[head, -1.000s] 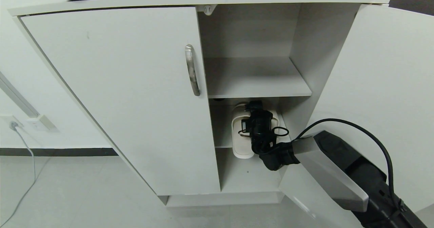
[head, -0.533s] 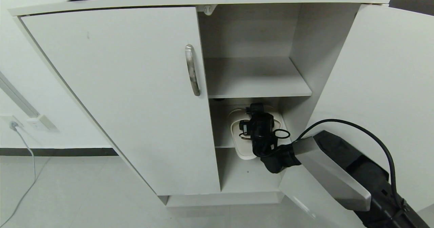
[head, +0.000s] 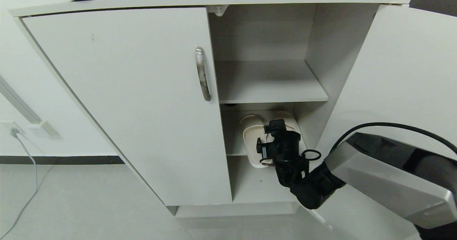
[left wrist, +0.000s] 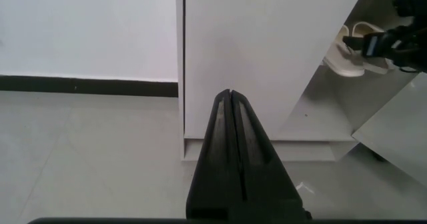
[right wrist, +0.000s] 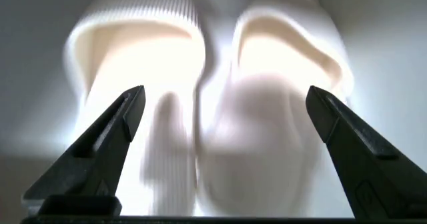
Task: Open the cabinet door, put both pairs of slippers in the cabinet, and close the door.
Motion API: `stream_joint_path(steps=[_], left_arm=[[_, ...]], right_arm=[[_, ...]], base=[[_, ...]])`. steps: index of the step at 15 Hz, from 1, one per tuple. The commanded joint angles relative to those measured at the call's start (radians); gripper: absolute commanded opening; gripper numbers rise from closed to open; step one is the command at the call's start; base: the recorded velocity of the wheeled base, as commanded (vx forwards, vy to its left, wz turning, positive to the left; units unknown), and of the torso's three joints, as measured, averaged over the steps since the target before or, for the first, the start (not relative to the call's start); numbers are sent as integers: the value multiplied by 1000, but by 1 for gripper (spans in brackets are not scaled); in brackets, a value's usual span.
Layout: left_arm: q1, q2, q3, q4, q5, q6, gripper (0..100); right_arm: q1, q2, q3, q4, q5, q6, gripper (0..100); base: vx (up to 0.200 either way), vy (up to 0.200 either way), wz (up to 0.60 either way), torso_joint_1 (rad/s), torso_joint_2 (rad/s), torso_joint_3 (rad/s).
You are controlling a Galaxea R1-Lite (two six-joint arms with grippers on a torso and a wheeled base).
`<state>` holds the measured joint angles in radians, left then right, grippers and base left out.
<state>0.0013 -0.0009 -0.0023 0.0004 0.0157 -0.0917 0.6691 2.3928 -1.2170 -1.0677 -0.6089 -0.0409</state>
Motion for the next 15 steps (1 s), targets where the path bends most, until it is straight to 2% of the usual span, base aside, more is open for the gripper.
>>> stream_joint_path(steps=[1,4,6,12,15], left_arm=[[0,1,-1,0,0,-2,0],[0,1,-1,0,0,-2,0],[0,1,-1,0,0,-2,0],[0,1,-1,0,0,-3,0],[0,1,-1,0,-3,-2,0]], right_arm=[[58,-179,234,-90,11,1,100],[125,-320,447,-112,164,9,100],[133,-376,545,-130,321,18,100],[139,-366,531,-132,311,12,100],[139,-366,545,-137,311,12,100]], base=[[0,0,0,0,0,0],[0,0,0,0,0,0],[0,0,0,0,0,0],[0,0,0,0,0,0],[-200,0,0,6,1,-1]])
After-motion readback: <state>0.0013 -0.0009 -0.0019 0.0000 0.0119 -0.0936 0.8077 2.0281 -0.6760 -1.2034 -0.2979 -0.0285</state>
